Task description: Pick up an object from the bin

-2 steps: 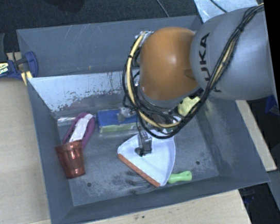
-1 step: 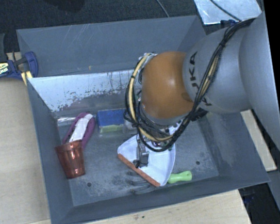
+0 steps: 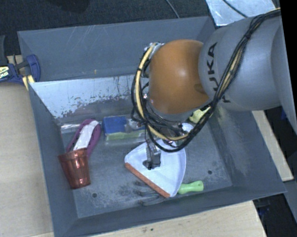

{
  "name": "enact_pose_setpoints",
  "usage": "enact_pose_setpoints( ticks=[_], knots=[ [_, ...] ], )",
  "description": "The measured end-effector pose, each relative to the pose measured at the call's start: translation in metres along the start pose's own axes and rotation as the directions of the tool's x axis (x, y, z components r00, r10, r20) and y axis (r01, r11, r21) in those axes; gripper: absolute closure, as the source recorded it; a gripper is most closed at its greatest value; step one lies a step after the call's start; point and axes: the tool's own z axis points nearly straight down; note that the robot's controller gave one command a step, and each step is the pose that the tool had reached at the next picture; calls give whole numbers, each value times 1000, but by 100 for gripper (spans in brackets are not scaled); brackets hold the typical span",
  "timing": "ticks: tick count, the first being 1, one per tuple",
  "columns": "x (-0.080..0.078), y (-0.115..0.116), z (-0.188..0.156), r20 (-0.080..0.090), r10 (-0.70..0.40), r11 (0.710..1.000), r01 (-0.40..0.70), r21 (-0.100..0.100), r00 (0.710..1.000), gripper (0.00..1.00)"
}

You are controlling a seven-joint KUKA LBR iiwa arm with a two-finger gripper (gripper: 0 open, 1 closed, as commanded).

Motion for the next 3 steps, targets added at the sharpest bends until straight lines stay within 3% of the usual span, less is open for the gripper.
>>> enact_pose_setpoints(
  ticks=[1, 2, 3],
  knots=[
    [6, 0, 76, -7, 254, 967, -254, 1, 967, 100],
    [6, 0, 76, -7, 255, 967, -255, 0, 967, 100],
    [6, 0, 53, -20, 253, 967, -253, 3, 967, 100]
  ],
)
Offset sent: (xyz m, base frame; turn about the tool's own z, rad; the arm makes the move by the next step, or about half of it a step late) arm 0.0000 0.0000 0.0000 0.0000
